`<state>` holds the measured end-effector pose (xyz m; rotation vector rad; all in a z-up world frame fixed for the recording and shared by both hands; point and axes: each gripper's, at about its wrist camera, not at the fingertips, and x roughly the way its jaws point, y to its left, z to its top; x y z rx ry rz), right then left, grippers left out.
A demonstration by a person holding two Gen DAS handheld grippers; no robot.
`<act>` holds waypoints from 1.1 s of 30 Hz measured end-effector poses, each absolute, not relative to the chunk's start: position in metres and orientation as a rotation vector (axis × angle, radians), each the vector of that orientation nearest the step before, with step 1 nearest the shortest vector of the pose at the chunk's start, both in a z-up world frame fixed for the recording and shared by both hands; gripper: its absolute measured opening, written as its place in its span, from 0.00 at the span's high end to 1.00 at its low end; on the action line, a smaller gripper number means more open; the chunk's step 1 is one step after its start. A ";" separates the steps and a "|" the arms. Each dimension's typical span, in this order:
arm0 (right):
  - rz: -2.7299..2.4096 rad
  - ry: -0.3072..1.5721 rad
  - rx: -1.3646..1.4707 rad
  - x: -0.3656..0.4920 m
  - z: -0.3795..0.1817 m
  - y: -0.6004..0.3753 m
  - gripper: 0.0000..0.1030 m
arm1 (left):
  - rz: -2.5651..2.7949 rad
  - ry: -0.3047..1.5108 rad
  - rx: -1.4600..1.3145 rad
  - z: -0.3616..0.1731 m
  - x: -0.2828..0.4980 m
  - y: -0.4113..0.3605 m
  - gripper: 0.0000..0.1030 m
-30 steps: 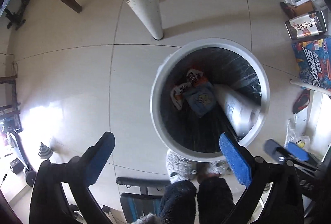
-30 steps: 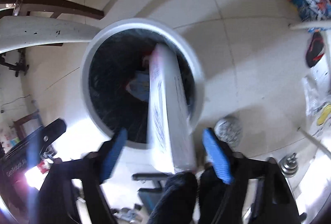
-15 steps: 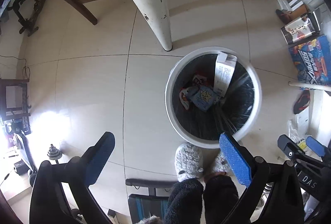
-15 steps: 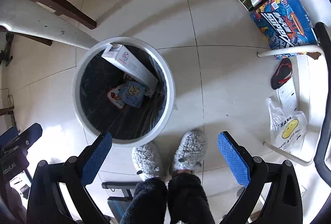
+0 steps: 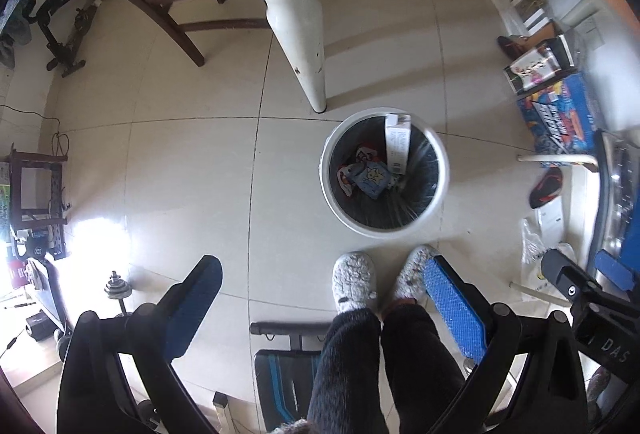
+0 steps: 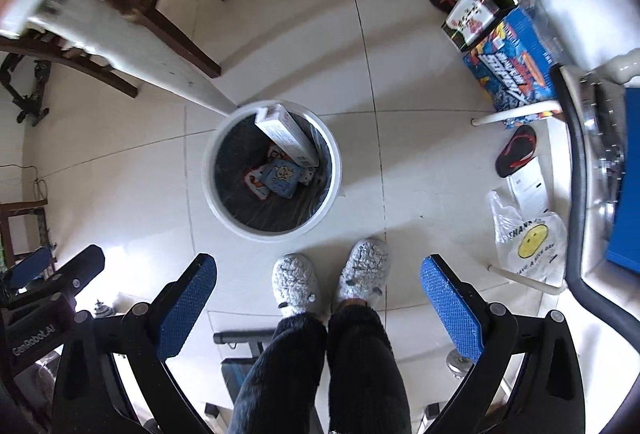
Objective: Collect trash
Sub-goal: 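Move both tools back over the table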
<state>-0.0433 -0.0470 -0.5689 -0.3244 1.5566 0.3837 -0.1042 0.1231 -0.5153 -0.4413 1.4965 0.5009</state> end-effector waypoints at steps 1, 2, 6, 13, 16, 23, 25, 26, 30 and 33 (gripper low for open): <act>0.386 1.552 -0.322 -0.046 -0.556 -0.048 0.00 | 0.492 1.495 -0.441 -0.501 -0.108 0.121 0.00; 0.387 1.547 -0.320 -0.049 -0.541 -0.049 0.00 | 0.485 1.492 -0.444 -0.493 -0.110 0.119 0.00; 0.396 1.532 -0.304 -0.061 -0.481 -0.054 0.00 | 0.466 1.470 -0.443 -0.449 -0.120 0.115 0.00; 0.418 1.539 -0.265 -0.074 -0.396 -0.060 0.00 | 0.479 1.390 -0.453 -0.374 -0.131 0.124 0.00; 0.439 1.522 -0.226 -0.073 -0.360 -0.058 0.00 | 0.486 1.349 -0.442 -0.343 -0.118 0.131 0.00; 0.442 1.468 -0.019 -0.023 -0.279 -0.057 0.00 | 0.501 1.224 -0.355 -0.278 -0.044 0.147 0.00; 0.432 1.431 0.017 0.004 -0.261 -0.056 0.00 | 0.506 1.207 -0.345 -0.268 -0.018 0.156 0.00; 0.415 1.406 0.034 0.024 -0.251 -0.058 0.00 | 0.507 1.206 -0.345 -0.263 0.000 0.160 0.00; 0.366 1.374 0.083 0.094 -0.230 -0.066 0.00 | 0.487 1.219 -0.387 -0.260 0.071 0.173 0.00; 0.328 1.366 0.099 0.157 -0.227 -0.079 0.00 | 0.466 1.244 -0.463 -0.267 0.131 0.172 0.00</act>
